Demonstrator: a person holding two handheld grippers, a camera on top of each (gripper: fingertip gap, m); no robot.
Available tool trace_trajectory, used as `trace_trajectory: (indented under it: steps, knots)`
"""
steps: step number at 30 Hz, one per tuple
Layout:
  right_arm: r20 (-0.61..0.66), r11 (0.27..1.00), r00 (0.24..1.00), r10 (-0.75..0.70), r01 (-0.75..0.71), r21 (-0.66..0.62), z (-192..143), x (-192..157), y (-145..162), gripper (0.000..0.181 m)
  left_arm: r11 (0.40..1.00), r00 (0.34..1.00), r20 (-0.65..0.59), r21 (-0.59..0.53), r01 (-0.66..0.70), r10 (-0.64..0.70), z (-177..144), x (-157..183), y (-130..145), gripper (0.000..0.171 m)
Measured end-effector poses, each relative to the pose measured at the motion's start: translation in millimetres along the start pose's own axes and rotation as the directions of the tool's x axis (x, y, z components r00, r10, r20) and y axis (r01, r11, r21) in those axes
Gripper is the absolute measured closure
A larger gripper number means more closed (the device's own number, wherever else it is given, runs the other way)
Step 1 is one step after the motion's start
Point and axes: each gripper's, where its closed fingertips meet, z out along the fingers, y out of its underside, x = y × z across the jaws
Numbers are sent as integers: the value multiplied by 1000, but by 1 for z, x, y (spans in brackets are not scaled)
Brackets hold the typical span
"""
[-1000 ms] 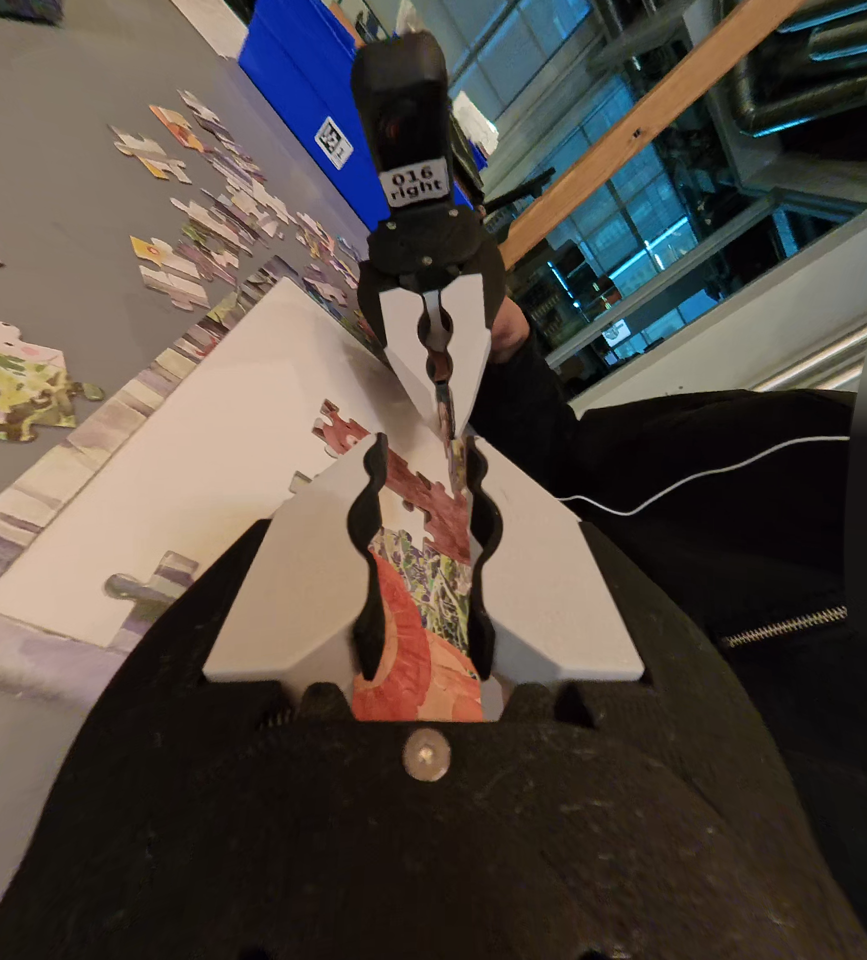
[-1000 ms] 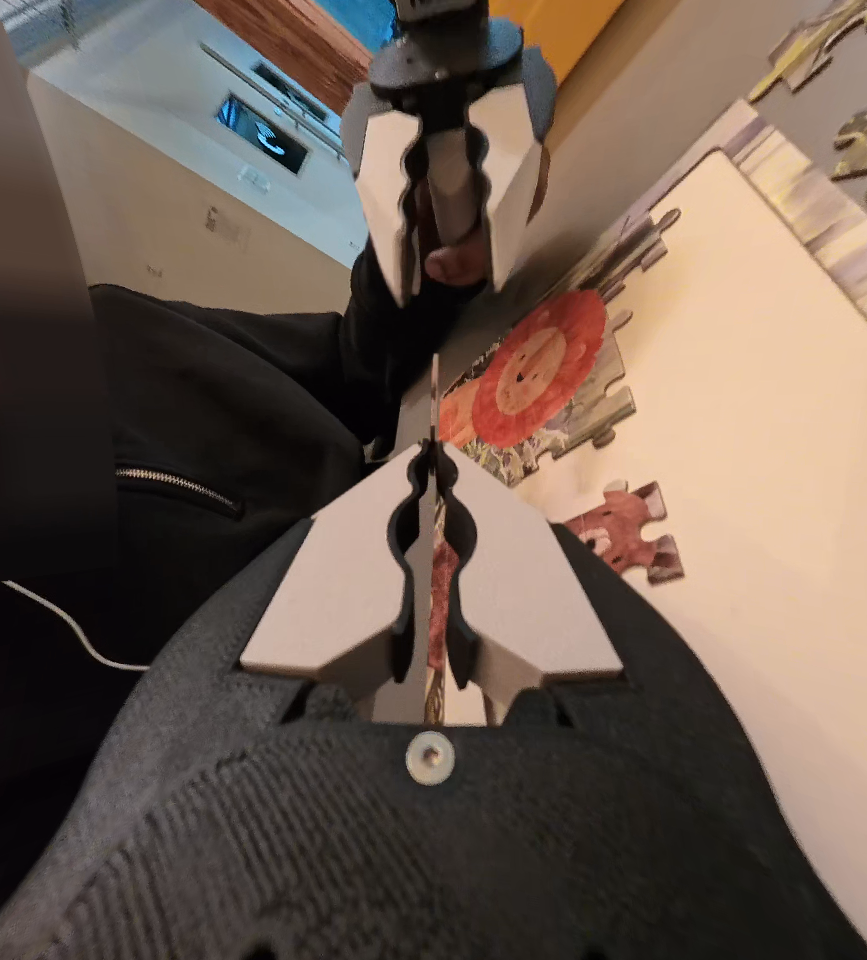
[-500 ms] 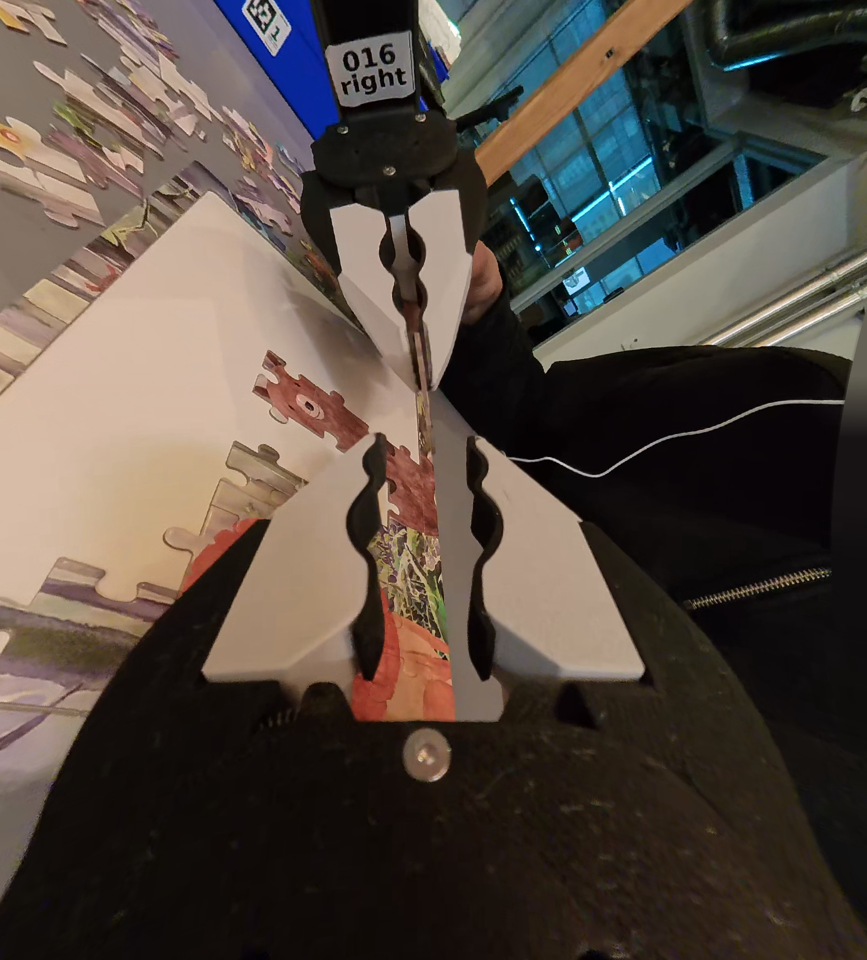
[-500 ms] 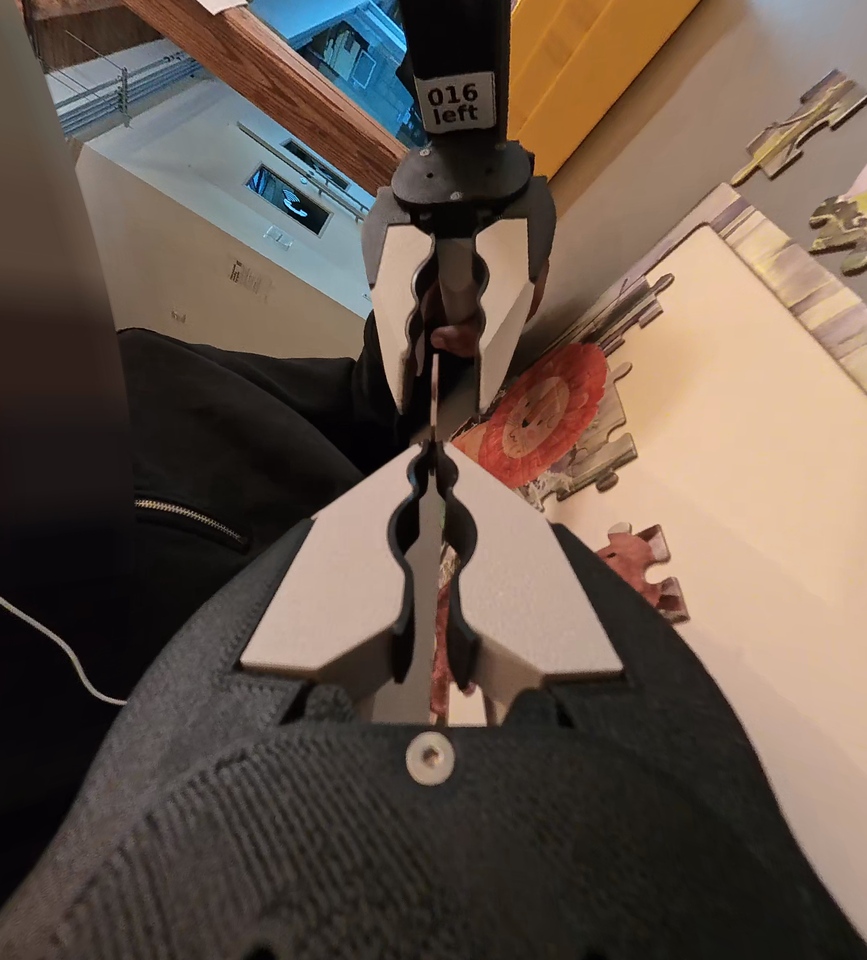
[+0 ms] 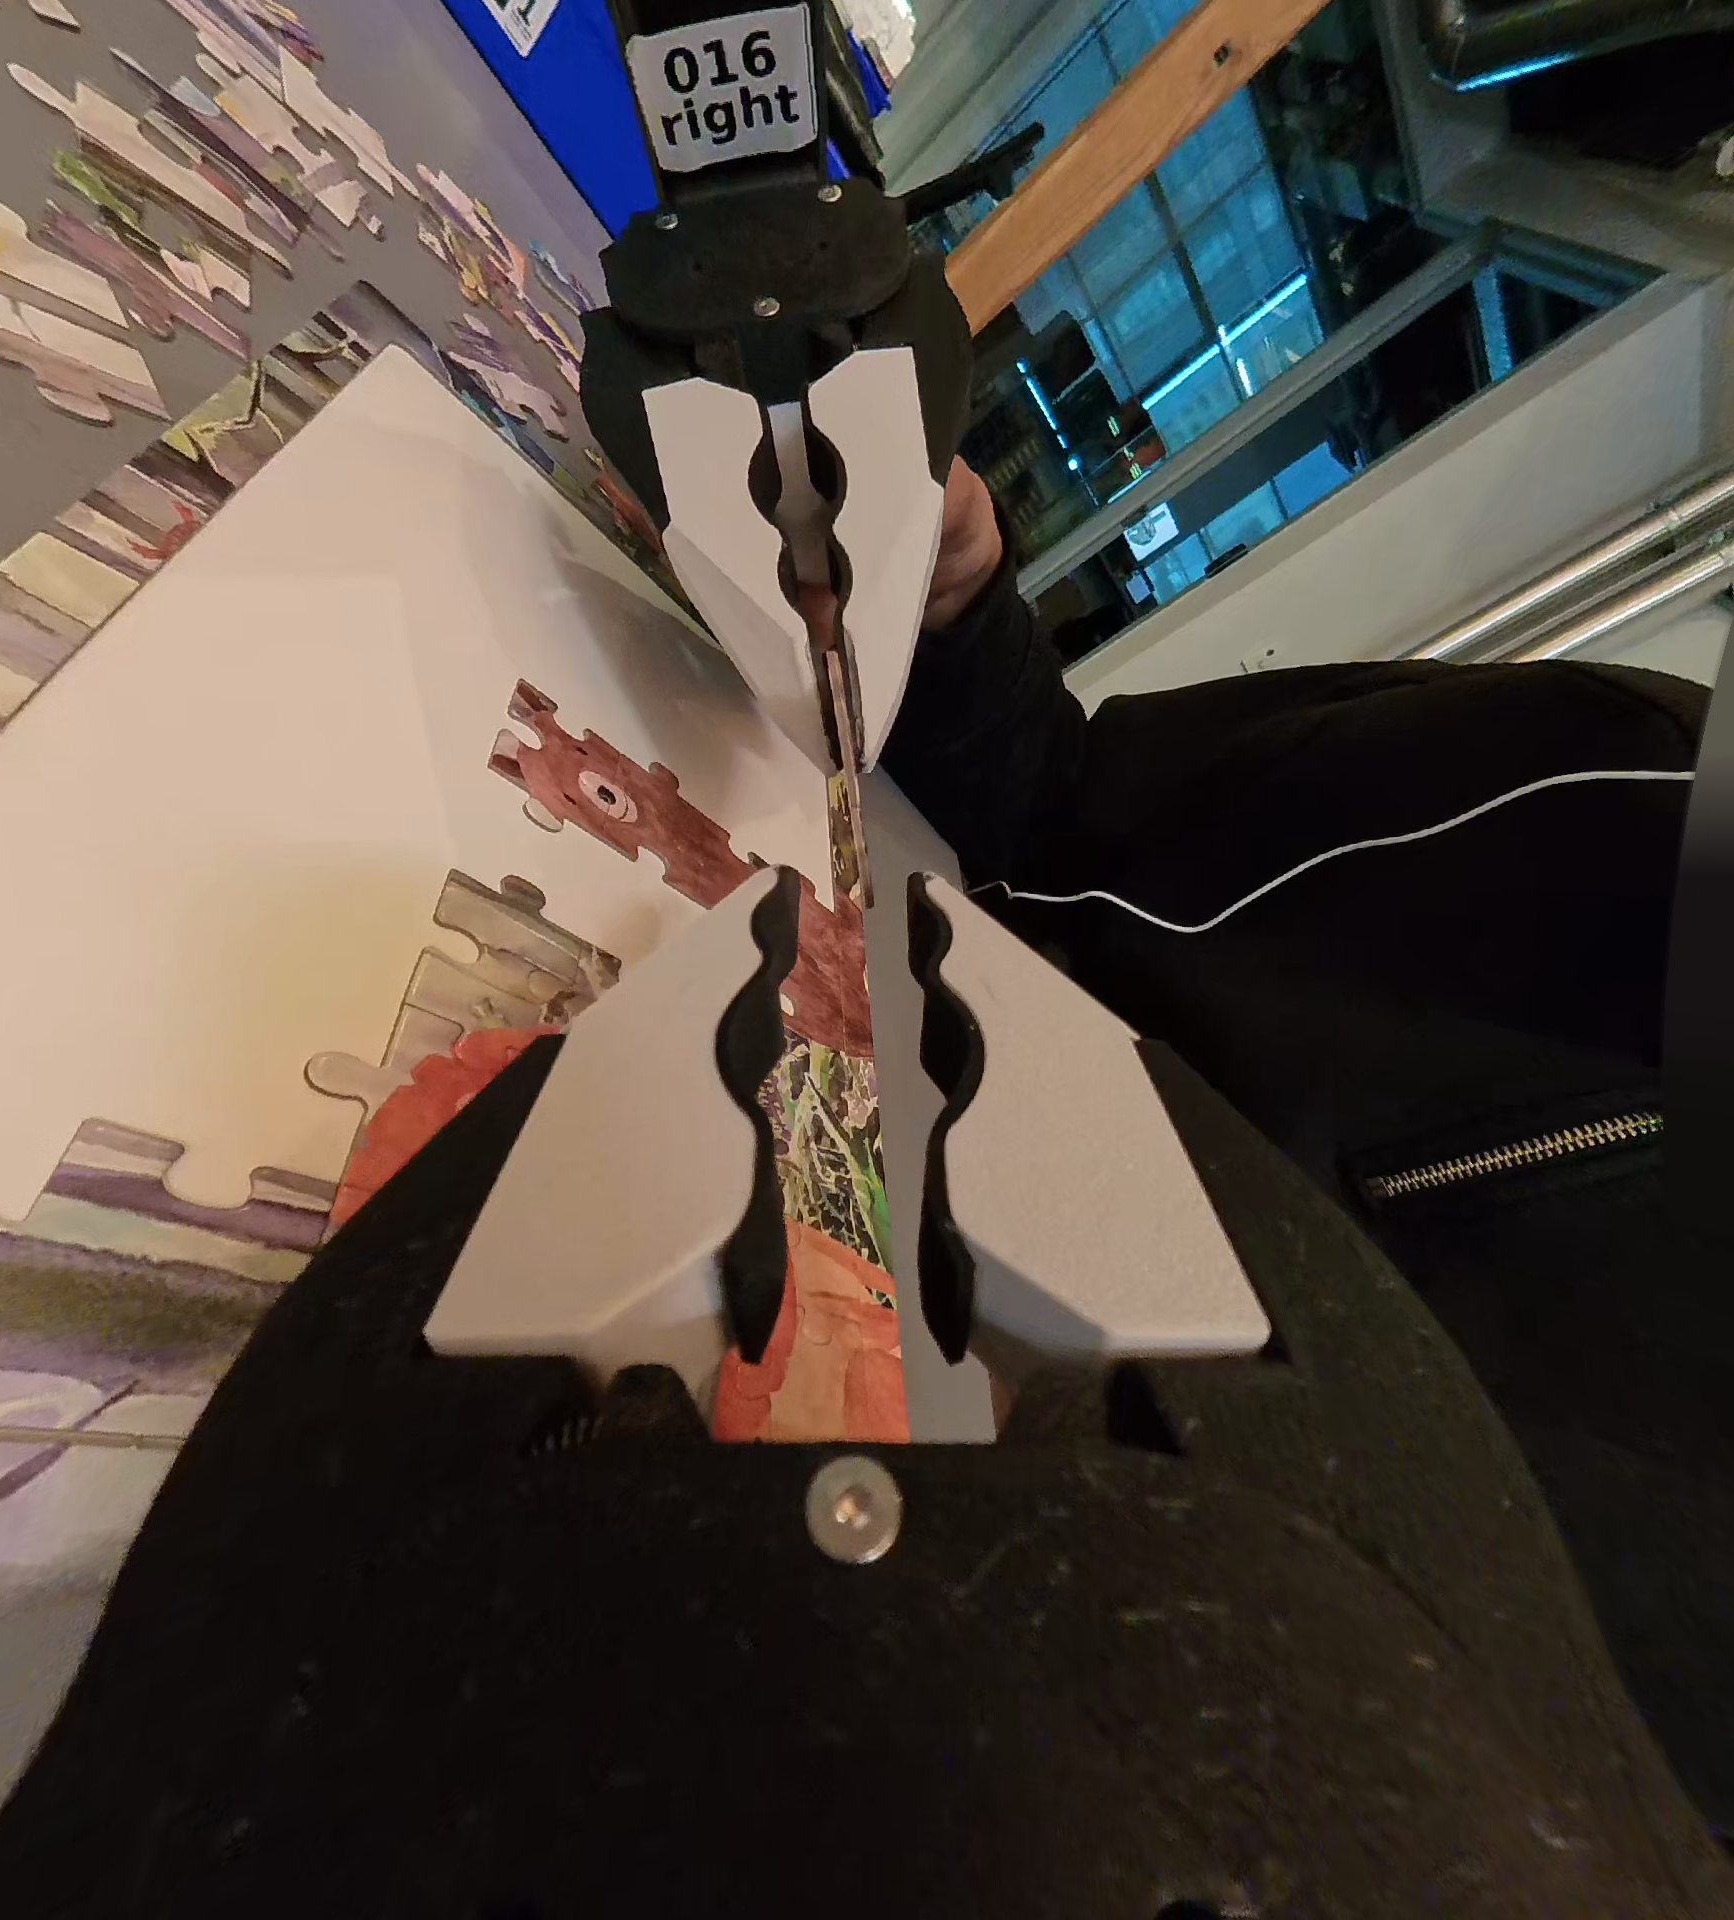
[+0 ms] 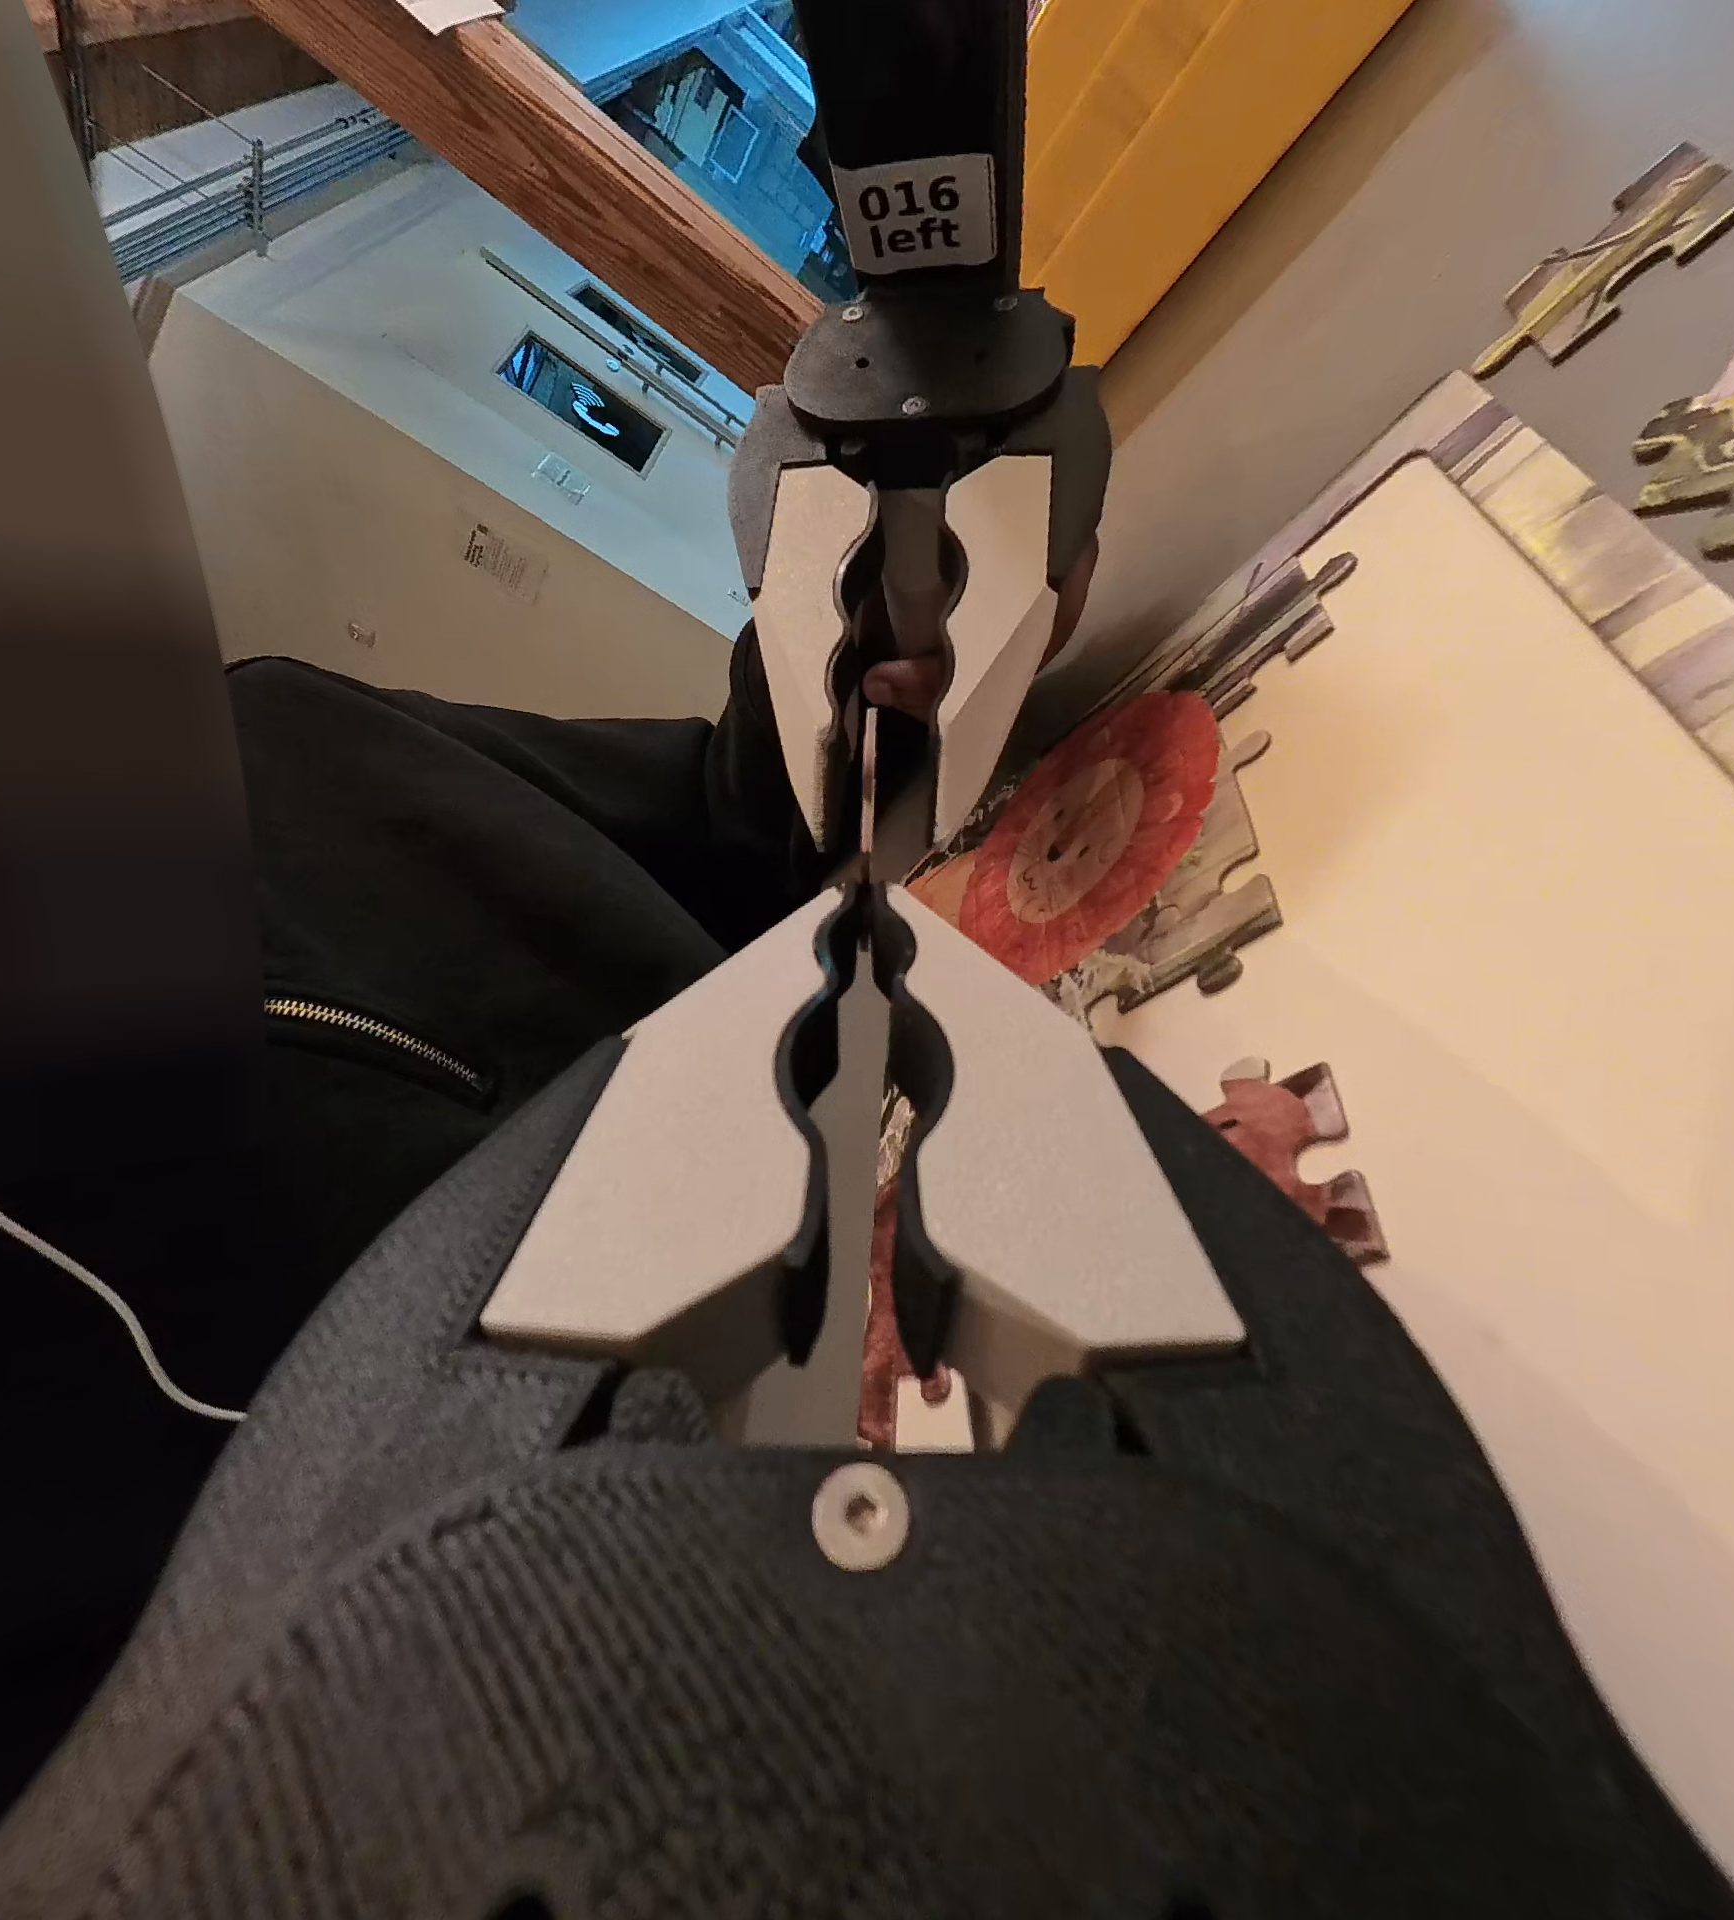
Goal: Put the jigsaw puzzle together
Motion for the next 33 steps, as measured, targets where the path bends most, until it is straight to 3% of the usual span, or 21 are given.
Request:
trace_trajectory:
  steps: [18,33]
  knots:
    - [-4,1000,1000,0,0,-6,-1,0,0,181,1000,1000,0,0,-1,1,0,0,0,154]
    - [4,1000,1000,6,-6,-7,1,-1,1,181,1000,1000,3,8,-3,3,-1,-1,-2,164]
